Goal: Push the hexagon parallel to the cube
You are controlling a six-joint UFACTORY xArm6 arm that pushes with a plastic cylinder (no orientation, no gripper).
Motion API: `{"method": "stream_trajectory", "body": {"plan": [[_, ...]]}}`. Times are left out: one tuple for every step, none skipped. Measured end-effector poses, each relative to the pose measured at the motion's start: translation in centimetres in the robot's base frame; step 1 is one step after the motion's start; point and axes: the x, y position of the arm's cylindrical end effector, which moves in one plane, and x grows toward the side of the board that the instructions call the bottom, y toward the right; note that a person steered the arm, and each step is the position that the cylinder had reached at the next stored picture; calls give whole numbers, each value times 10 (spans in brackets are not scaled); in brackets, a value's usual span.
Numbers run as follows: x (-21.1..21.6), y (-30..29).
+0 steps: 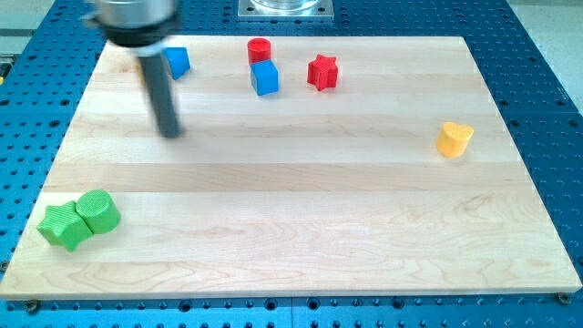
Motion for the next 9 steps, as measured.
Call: {"method": "stream_trajectory", "body": {"plan": [[-33, -38], [-64, -38], [-91, -41], [-99, -52], [-132, -51], [-133, -27], [-118, -27], [-70, 37], [-45, 35]]}}
